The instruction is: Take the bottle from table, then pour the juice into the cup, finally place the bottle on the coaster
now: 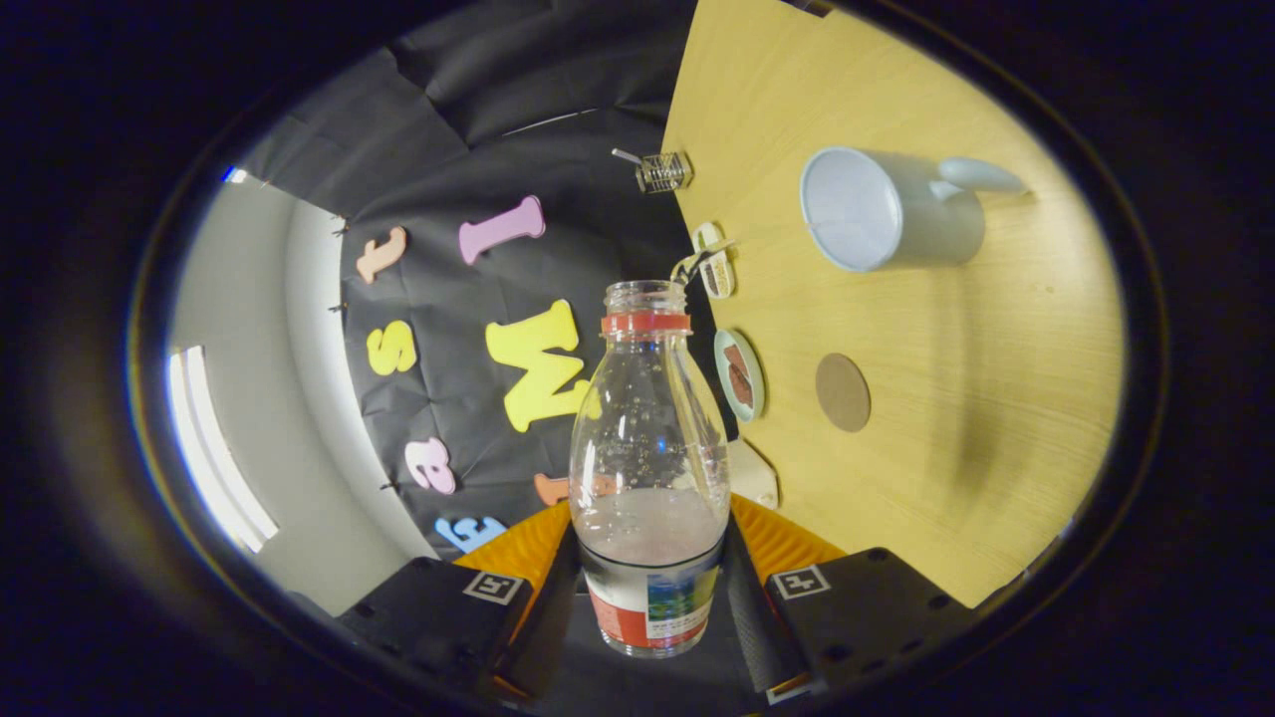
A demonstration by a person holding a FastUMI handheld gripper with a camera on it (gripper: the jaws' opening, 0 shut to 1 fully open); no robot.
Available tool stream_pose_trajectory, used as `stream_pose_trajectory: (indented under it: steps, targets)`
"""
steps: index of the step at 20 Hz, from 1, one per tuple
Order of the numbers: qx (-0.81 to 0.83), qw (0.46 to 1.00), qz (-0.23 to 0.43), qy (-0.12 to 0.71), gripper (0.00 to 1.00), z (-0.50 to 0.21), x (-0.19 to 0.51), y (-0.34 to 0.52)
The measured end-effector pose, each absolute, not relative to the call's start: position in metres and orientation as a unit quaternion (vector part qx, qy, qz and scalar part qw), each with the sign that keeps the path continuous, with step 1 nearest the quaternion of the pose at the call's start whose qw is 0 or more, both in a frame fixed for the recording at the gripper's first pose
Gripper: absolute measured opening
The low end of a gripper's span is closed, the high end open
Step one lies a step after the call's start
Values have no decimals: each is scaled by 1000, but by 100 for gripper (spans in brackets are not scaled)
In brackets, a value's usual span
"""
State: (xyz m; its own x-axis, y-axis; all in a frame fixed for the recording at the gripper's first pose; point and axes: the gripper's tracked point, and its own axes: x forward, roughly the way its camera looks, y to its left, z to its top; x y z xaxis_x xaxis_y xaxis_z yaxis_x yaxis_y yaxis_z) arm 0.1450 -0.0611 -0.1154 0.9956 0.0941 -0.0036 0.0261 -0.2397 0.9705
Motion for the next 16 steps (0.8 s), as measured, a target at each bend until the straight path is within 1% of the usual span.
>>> stream_pose_trajectory:
  steps: [16]
  targets:
    - [811,583,36,37,76,-100,148,-60]
